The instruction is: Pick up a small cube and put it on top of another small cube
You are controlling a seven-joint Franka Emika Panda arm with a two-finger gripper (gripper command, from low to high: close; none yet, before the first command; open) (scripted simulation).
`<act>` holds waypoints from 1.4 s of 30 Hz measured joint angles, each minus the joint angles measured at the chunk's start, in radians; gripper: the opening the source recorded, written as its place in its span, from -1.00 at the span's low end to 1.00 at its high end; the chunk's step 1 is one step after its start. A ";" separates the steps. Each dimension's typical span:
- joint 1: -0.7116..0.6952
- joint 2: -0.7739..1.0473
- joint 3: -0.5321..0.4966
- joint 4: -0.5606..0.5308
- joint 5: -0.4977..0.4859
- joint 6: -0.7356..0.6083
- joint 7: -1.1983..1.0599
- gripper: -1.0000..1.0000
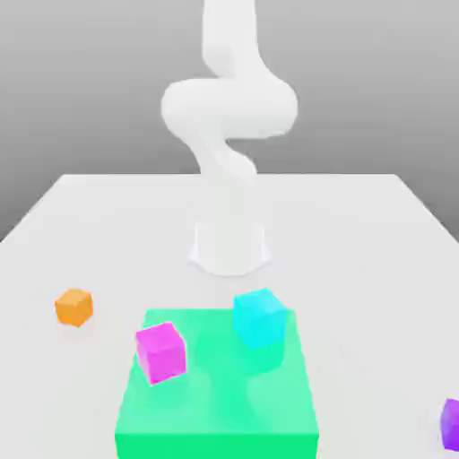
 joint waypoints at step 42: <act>-0.764 0.914 -0.069 -0.493 0.146 0.682 0.745 -1.00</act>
